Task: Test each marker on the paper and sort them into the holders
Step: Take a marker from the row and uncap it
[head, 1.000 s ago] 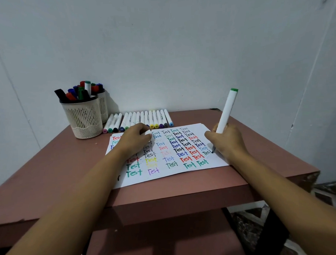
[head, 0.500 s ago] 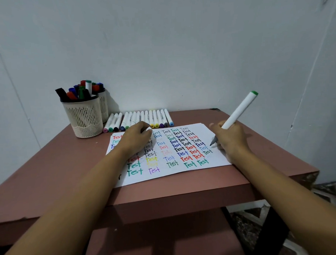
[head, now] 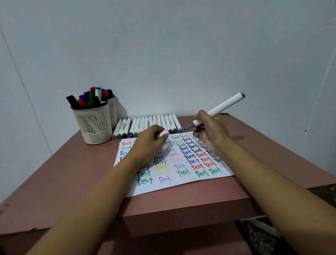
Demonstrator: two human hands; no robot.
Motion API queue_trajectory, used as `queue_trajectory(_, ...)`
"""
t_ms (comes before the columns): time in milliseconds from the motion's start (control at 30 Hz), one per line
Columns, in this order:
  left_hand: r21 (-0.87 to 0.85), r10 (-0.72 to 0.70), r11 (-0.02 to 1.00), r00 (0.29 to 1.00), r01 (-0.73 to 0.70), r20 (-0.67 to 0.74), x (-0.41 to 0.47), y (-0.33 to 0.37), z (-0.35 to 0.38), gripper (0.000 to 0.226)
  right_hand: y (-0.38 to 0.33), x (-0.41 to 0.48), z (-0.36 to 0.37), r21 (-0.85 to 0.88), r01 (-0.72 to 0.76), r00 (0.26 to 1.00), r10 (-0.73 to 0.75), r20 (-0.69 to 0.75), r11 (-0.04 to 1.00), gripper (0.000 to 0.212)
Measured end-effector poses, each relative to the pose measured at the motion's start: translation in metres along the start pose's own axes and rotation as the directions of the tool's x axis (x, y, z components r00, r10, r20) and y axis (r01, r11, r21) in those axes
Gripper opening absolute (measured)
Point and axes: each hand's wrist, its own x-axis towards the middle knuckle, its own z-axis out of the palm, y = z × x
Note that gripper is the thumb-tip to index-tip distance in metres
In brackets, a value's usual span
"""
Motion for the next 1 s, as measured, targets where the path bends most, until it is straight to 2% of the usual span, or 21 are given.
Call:
queue_trajectory(267,0.008,0.078,0.997,0.996,-0.078,0.047,0.001,-0.001,0.000,0.023,0.018,0.004,0.012,-0.038,0.045,0.994,-0.041,0.098,0.998,0.026)
queue_trajectory(633,-0.047,0.159,0.986,0.987,-0.157,0.033,-0.003,0.004,0.000,0.023,0.027,0.007,0.007,-0.129,0.037,0.984,-0.013,0.177,0.991,0.019)
queue_trajectory(733,-0.051,0.159,0.986,0.986,-0.157,0.047,-0.004,0.005,0.002,0.014,0.028,0.007,0.006,-0.169,0.014,0.983,0.017,0.183,0.985,0.022)
queue_trajectory(800,-0.035,0.184,0.983,0.981,-0.183,0.054,-0.006,0.006,0.003,0.007,0.029,0.006,0.006,-0.146,-0.020,0.980,0.048,0.192,0.989,0.021)
queue_trajectory(1000,0.031,0.291,0.956,0.956,-0.292,0.034,-0.008,0.006,0.005,0.013,0.030,0.006,0.004,-0.063,-0.077,0.968,0.090,0.233,0.995,0.019)
